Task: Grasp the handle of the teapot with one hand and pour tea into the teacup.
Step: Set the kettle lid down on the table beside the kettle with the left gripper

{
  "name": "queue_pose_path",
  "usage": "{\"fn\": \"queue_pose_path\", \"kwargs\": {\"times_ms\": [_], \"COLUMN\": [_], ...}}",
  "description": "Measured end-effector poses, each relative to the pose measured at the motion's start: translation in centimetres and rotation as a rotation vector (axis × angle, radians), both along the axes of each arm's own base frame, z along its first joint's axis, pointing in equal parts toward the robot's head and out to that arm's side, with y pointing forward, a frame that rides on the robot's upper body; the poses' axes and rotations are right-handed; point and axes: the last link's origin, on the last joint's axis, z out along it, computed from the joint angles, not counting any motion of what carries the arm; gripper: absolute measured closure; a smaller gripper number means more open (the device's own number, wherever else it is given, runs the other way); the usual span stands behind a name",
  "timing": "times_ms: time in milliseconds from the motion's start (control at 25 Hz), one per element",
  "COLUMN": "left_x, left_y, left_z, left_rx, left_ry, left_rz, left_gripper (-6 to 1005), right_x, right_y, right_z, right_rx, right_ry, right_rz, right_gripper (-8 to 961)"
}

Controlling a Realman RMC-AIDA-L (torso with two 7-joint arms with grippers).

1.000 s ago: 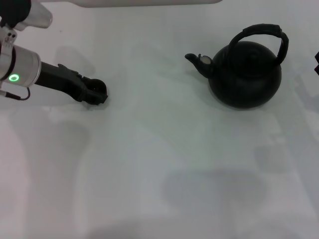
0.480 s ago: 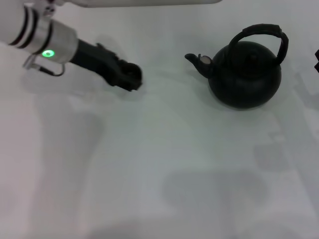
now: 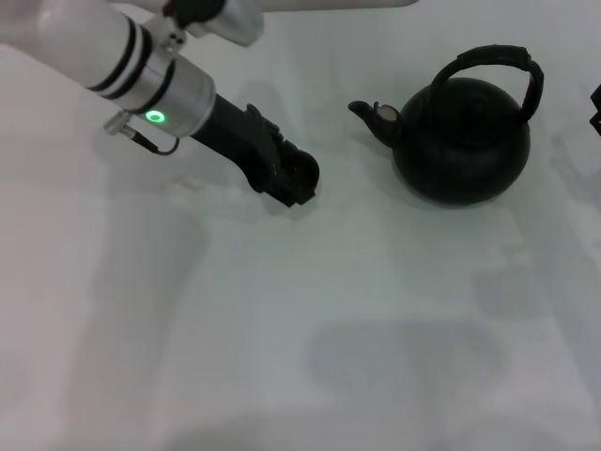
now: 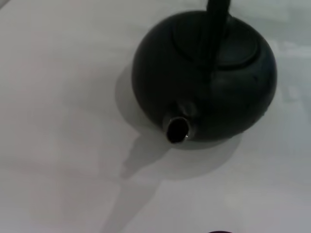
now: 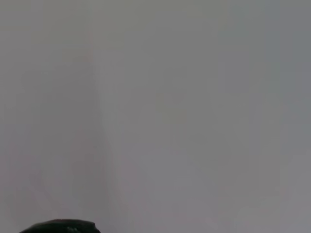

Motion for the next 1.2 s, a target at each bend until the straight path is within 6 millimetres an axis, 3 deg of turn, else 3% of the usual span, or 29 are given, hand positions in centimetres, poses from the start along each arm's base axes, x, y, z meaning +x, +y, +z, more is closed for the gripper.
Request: {"fn": "queue_pose_path", "kwargs": {"times_ms": [320,1200], "left_x": [0.3,-0.2], "left_y": [-0.3,-0.1], "left_z": [-1.6,-1.8], "left_rx": [-0.020,0.006], "left_ry": [0.054,0.083], "left_rz": [-0.057,-0.054], "left_gripper": [295,291], "right_x": [-0.1,0.1], "right_y": [0.1,-0.1], "right_z": [0.0,-0.1], "right_rx": [0.000,-0.008], "right_ry": [0.000,0.010], "right_rz": [0.002,-0.004], "right_gripper": [89,90]}}
